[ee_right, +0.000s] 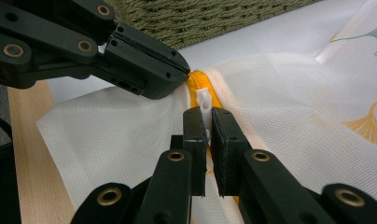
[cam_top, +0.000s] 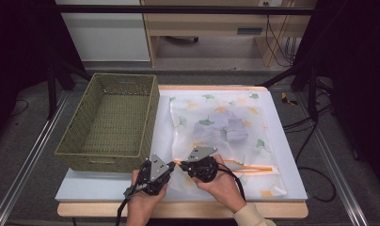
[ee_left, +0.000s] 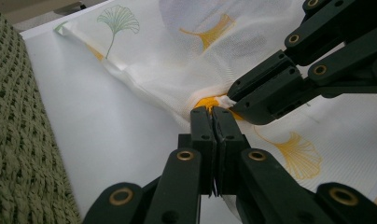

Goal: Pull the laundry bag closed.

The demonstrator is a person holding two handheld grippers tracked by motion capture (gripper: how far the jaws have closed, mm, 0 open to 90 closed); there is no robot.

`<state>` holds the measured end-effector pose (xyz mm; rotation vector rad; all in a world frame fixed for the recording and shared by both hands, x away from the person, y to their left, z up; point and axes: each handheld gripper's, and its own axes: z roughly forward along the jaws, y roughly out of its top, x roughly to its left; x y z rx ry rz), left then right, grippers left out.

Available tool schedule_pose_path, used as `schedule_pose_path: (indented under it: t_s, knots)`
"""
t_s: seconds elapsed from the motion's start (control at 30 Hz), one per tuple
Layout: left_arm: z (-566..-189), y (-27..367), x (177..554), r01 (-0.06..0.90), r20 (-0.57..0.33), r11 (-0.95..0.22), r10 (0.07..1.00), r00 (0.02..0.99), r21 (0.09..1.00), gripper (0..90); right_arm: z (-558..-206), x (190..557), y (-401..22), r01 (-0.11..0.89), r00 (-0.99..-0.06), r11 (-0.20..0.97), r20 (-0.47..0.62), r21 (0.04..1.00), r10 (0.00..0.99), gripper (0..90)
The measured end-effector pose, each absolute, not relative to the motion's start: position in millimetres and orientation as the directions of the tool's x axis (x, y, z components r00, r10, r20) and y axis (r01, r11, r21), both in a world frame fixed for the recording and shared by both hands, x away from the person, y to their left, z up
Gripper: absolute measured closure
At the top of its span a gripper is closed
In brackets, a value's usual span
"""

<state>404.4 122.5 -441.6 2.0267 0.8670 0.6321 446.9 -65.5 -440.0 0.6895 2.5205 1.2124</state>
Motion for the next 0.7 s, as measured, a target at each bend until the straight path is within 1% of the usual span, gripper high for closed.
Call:
schedule_pose_path:
  t_s: [0.4, 0.43, 0.7]
  knots:
    - [-441.4, 121.1, 403.7, 0.347, 0.114, -0.418, 0.760, 0.640, 0.840, 88.4, -441.3, 446.8, -65.2, 0.299, -0.851, 0.551, -0.045, 0.779, 0.524, 86.4]
    - [-441.3, 121.2, 403.7, 0.346, 0.113, -0.417, 0.759, 0.641, 0.840, 88.4, -441.2, 446.4, -65.2, 0.300, -0.850, 0.553, -0.046, 0.777, 0.525, 90.0]
    - [-440.5, 121.1, 403.8, 0.352, 0.094, -0.404, 0.759, 0.645, 0.845, 88.4, -441.0, 444.6, -64.0, 0.280, -0.849, 0.570, -0.077, 0.773, 0.522, 90.0]
